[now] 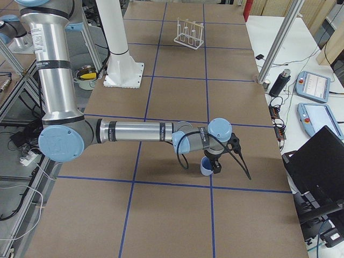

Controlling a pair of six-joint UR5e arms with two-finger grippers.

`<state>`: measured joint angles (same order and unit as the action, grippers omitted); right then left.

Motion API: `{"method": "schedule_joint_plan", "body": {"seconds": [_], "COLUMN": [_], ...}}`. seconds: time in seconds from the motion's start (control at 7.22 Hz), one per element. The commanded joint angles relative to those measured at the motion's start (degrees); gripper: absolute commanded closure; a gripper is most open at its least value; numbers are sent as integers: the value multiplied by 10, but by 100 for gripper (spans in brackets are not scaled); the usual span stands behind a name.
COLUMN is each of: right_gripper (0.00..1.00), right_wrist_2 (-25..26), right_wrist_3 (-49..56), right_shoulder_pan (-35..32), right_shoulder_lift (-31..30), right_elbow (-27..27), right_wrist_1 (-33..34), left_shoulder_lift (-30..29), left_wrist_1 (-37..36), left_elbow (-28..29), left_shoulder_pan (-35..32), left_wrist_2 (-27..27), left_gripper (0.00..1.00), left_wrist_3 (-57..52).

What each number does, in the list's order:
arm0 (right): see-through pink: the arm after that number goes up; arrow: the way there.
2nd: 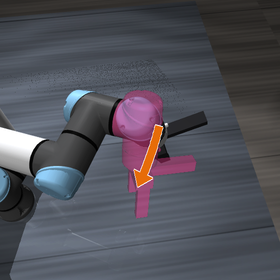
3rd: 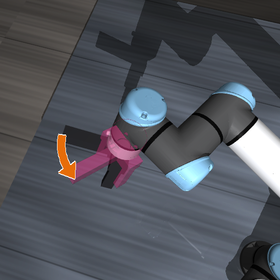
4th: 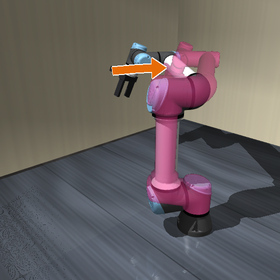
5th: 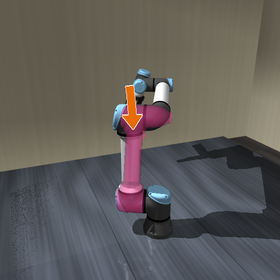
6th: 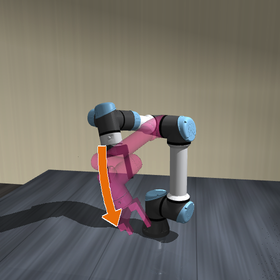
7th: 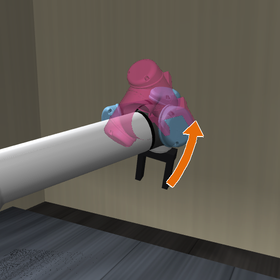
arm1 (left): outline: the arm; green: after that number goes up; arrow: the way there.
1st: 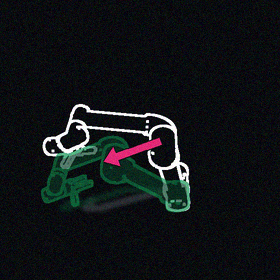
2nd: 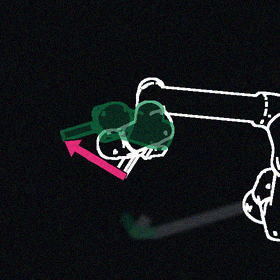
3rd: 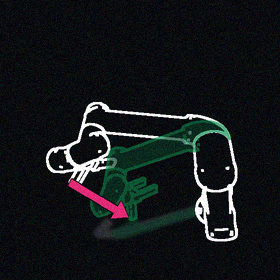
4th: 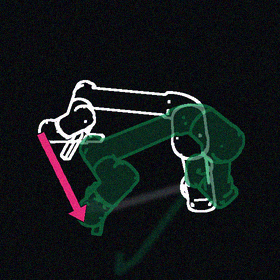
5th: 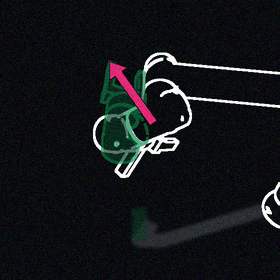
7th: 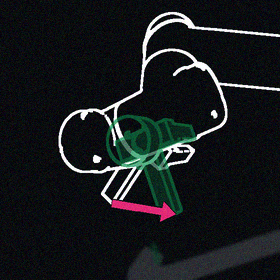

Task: Hang cup on cup holder
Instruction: 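Lower the right gripper onto the rim of the light blue cup and close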

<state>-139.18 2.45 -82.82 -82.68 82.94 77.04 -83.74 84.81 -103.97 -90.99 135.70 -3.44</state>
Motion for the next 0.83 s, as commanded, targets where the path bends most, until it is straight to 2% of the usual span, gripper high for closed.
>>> {"method": "schedule_joint_plan", "body": {"seconds": [0.0, 0.69], "right_gripper": [0, 0], "right_wrist_2": [1, 2], "right_wrist_3": [-24, -25], "right_shoulder_pan": [19, 22], "right_shoulder_lift": [26, 30], "right_elbow": [-43, -87], "right_wrist_1": [0, 2], "left_shoulder_lift": [-2, -2], "left_wrist_1": [0, 0], "left_elbow": [1, 1], "left_shoulder_pan": [2, 2], "left_wrist_2": [0, 0], "left_gripper": [2, 2], "left_wrist_3": [1, 0]}}
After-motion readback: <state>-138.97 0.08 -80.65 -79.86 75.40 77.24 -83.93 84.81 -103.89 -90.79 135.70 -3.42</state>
